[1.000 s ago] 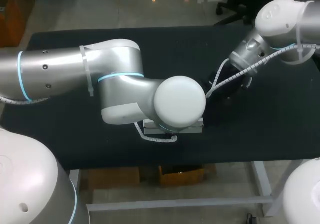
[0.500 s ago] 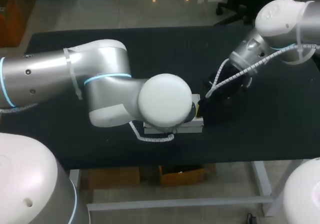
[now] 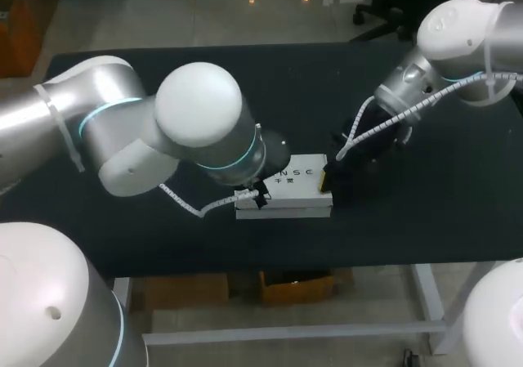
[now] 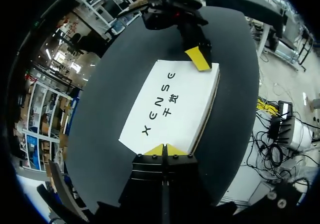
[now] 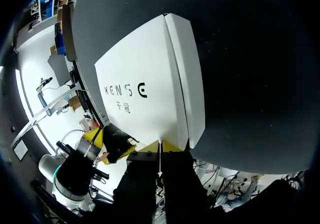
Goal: Assemble the packaging by folding the flat box into shape, placing the metal phone stand inside, and closing the box properly
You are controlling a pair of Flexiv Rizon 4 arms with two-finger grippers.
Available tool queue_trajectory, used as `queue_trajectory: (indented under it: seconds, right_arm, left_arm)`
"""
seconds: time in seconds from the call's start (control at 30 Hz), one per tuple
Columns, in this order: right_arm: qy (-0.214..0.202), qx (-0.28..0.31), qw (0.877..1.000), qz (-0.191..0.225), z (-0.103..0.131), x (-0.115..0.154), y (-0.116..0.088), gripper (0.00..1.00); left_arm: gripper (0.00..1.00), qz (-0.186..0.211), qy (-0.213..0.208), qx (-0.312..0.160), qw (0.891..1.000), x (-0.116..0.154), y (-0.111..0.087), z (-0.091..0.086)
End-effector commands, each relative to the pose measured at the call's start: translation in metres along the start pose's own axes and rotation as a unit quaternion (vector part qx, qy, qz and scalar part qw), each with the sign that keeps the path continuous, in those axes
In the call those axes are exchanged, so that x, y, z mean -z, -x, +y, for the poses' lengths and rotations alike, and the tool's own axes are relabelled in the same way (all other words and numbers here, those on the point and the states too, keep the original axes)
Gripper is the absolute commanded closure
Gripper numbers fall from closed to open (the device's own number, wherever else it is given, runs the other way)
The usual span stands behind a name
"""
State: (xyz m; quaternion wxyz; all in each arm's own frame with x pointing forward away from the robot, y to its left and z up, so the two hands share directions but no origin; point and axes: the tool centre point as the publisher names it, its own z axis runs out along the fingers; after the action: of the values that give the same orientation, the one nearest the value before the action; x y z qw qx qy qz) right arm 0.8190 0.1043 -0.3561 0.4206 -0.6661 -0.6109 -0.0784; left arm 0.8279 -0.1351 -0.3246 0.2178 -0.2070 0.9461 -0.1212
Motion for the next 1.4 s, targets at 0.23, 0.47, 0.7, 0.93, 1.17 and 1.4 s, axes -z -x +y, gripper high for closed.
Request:
queue_trajectory:
  seconds: [0.23, 0.47, 0.7, 0.93, 1.17, 1.4]
  right_arm:
    - [-0.003, -0.001, 1.000, 0.001, 0.003, -0.001, 0.002, 1.00]
    - [-0.004, -0.002, 1.000, 0.002, 0.003, -0.001, 0.002, 1.00]
    - [-0.004, -0.003, 1.000, 0.002, 0.003, -0.002, 0.003, 1.00]
    - [-0.006, -0.006, 1.000, 0.004, 0.004, -0.003, 0.007, 1.00]
    - [-0.012, -0.013, 1.000, 0.011, 0.006, -0.009, 0.014, 1.00]
    - [-0.019, -0.019, 0.999, 0.018, 0.011, -0.016, 0.021, 1.00]
  left_arm:
    - [1.00, 0.039, -0.026, 0.012, 0.999, -0.022, 0.004, 0.013]
    - [1.00, 0.045, -0.022, 0.012, 0.999, -0.027, -0.001, 0.016]
    - [1.00, 0.049, -0.022, 0.015, 0.998, -0.029, -0.003, 0.019]
    - [1.00, 0.052, -0.020, 0.015, 0.998, -0.033, -0.005, 0.022]
    - [1.00, 0.057, -0.021, 0.017, 0.998, -0.041, -0.007, 0.024]
    - [1.00, 0.065, -0.019, 0.023, 0.997, -0.050, -0.010, 0.026]
